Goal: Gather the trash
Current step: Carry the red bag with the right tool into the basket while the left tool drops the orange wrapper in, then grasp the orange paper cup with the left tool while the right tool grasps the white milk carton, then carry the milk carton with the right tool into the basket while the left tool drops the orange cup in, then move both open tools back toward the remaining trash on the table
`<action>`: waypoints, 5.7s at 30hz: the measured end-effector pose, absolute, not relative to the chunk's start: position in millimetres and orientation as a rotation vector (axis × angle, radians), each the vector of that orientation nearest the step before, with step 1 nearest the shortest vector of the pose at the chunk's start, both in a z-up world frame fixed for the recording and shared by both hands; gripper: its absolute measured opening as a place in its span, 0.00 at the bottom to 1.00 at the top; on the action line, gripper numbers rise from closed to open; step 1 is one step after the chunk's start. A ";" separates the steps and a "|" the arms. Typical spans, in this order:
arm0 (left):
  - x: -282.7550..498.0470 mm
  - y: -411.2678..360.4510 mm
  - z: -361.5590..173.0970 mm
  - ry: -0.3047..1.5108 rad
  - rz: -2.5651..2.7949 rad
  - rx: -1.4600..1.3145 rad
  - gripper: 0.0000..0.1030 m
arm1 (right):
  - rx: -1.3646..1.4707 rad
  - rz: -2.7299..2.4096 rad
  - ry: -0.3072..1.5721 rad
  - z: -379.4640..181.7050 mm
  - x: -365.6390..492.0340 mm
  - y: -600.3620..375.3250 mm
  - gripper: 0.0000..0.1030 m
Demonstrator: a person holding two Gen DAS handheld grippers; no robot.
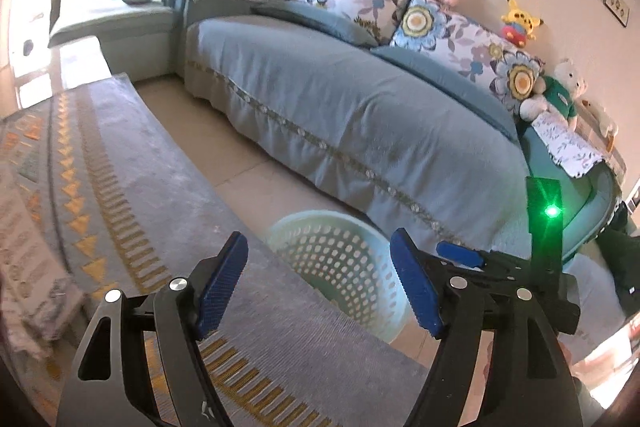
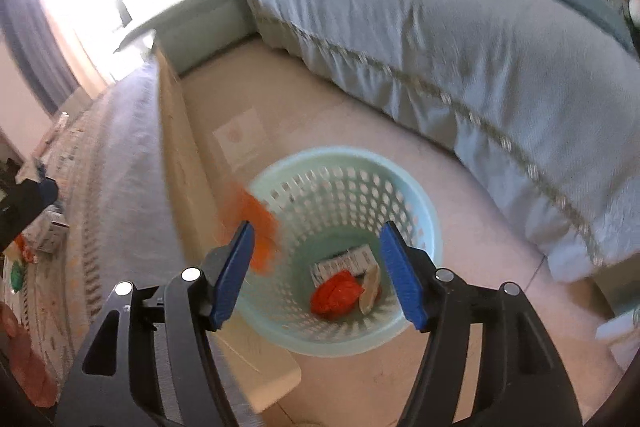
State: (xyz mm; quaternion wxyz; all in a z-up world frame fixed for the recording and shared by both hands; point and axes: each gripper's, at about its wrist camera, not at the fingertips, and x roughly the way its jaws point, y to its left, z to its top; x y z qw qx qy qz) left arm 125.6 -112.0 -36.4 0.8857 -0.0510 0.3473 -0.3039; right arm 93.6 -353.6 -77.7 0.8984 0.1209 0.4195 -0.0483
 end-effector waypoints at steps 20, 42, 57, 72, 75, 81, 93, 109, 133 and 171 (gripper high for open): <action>57.5 125.3 17.4 0.592 -0.246 -0.267 0.78 | 0.023 0.273 0.683 -1.4 104.1 -140.5 0.60; 160.4 247.8 -75.0 0.864 -0.078 -0.443 0.83 | -0.045 0.434 0.813 -48.5 175.3 -42.2 0.60; 159.5 235.9 -80.4 0.911 -0.075 -0.390 0.87 | -0.092 0.518 0.865 -58.5 180.3 -11.1 0.60; 131.5 228.8 -68.4 0.791 -0.084 -0.387 0.74 | -0.155 0.519 0.851 -64.2 178.2 -0.2 0.50; 120.0 223.6 -53.7 0.739 -0.102 -0.389 0.73 | -0.153 0.522 0.834 -53.4 171.1 -2.0 0.33; 96.4 206.5 -14.0 0.648 -0.136 -0.351 0.73 | -0.121 0.543 0.787 -29.9 152.0 -16.8 0.32; 64.9 150.5 23.9 0.584 -0.244 -0.314 0.74 | -0.056 0.516 0.886 -18.9 115.8 -90.2 0.17; 61.6 143.0 -3.0 0.630 -0.247 -0.296 0.75 | -0.063 0.411 1.145 -78.4 133.8 -35.2 0.53; 106.7 -66.1 8.8 0.640 -0.579 -0.178 0.75 | 0.207 0.016 0.791 23.8 63.6 -310.0 0.48; 92.6 -7.6 4.5 0.657 -0.518 -0.254 0.81 | 0.205 0.187 0.724 16.5 82.0 -247.1 0.57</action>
